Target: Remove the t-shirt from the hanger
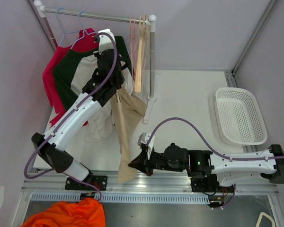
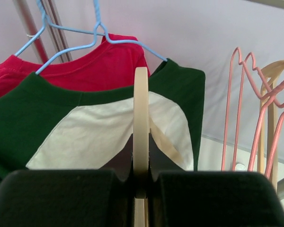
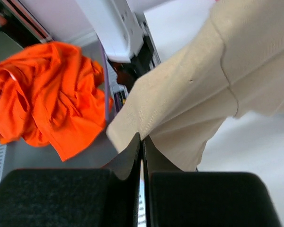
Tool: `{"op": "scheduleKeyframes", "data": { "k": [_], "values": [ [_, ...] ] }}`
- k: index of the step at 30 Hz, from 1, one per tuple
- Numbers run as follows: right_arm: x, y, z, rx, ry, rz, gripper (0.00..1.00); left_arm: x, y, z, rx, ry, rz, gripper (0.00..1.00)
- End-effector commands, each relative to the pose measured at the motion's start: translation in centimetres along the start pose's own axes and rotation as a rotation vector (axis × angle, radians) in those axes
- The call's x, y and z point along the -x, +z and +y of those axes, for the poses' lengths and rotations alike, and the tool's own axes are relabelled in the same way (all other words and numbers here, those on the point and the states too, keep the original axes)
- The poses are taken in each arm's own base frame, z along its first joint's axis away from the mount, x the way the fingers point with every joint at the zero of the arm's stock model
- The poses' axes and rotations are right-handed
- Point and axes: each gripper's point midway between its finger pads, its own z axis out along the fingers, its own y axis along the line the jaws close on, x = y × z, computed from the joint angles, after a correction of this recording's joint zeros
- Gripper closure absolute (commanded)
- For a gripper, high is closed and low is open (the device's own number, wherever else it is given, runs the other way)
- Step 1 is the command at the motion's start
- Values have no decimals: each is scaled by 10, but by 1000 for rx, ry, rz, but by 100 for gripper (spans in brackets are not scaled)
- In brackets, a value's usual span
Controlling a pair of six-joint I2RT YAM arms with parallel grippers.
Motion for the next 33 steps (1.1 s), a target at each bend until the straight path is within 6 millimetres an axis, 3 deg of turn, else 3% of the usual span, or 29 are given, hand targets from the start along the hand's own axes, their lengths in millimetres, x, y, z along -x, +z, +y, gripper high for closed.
{"op": "scheduleKeyframes", "data": {
  "k": [1, 7, 10, 11, 13, 14, 16, 17, 18, 19, 20, 21, 22, 23, 28, 33],
  "values": [
    [-30, -7, 6, -13, 76, 54, 100, 64, 5, 5, 2, -143, -120, 99],
    [-68, 2, -13, -84, 100, 97, 100, 85, 0, 22, 24, -115, -156, 99],
    [-71, 7, -21, -125, 100, 90, 100, 93, -14, 39, 13, -144, -141, 99],
    [-71, 8, -28, -153, 97, 86, 100, 83, -21, 37, -47, -109, -92, 99],
    [-63, 12, -41, -192, 91, 65, 100, 70, -36, 34, -135, -174, -32, 99],
    [-61, 15, -54, -218, 95, 65, 100, 68, -57, 38, -234, -170, 13, 99],
    [-47, 21, -68, -242, 87, 31, 100, 54, -79, 42, -295, -222, 98, 99],
    [-45, 25, -75, -258, 81, 32, 100, 54, -93, 56, -307, -241, 115, 99],
    [-28, 28, -89, -288, 72, 4, 100, 35, -106, 54, -344, -212, 177, 99],
    [-34, 29, -98, -309, 65, 24, 100, 26, -114, 56, -364, -197, 202, 99],
    [-19, 32, -101, -321, 57, 4, 100, 21, -122, 60, -381, -192, 220, 99],
    [-20, 36, -112, -357, 49, 20, 100, 23, -136, 68, -426, -213, 227, 99],
    [-19, 36, -124, -398, 39, 36, 100, 2, -144, 72, -441, -171, 285, 99],
    [-8, 37, -130, -418, 38, 23, 100, -1, -153, 76, -469, -171, 302, 99],
    [0, 35, -175, -519, 68, 26, 100, -20, -213, 95, -710, -169, 387, 99],
    [27, 32, -190, -511, 79, -27, 100, -32, -245, 98, -845, -173, 446, 99]
  ]
}}
